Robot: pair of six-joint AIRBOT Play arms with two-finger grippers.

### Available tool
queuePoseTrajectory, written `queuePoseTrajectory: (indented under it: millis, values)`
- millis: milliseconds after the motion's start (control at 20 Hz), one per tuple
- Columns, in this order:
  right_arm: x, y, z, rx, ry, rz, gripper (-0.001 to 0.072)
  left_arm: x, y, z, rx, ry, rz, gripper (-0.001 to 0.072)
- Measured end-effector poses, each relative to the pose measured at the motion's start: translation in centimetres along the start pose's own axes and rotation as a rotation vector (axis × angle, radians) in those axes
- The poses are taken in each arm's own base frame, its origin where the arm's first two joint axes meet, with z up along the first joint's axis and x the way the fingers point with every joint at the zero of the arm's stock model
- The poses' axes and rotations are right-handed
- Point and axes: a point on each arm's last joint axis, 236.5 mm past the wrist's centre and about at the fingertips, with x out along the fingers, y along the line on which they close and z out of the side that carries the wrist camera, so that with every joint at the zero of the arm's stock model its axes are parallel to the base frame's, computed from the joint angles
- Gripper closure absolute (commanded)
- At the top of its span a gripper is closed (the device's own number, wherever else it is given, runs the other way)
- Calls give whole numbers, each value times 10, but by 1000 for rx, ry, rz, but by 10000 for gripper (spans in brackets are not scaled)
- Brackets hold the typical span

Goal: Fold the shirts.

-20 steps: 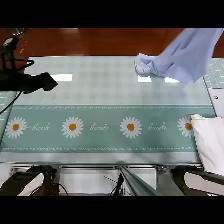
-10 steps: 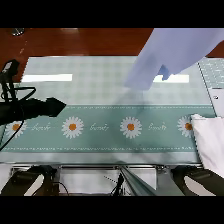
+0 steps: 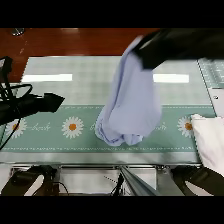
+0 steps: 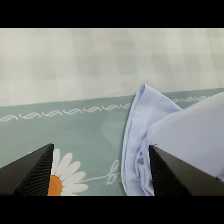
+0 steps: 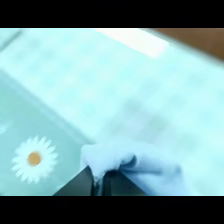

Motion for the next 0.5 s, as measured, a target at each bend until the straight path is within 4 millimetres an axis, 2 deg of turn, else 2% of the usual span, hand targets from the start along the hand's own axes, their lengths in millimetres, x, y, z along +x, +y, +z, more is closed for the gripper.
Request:
queuePoseTrajectory:
  millis: [100, 200, 250, 300, 350, 400, 500]
  values:
    - [58, 19, -47, 89, 109, 85, 692, 0, 4, 2, 10, -10, 17, 5]
    - [103, 41, -83, 175, 190, 157, 689, 0, 6, 3, 17, -11, 26, 5]
    - [122, 51, -103, 214, 238, 187, 517, 0, 7, 3, 19, -10, 29, 5]
    - [136, 59, -115, 257, 266, 213, 164, 0, 8, 3, 21, -10, 32, 5]
    - [147, 67, -126, 294, 296, 238, 91, 0, 8, 2, 22, -10, 34, 5]
    - [154, 70, -134, 311, 314, 254, 92, 0, 8, 2, 22, -10, 35, 5]
    - [157, 64, -131, 341, 314, 274, 93, 0, 9, 2, 23, -9, 36, 5]
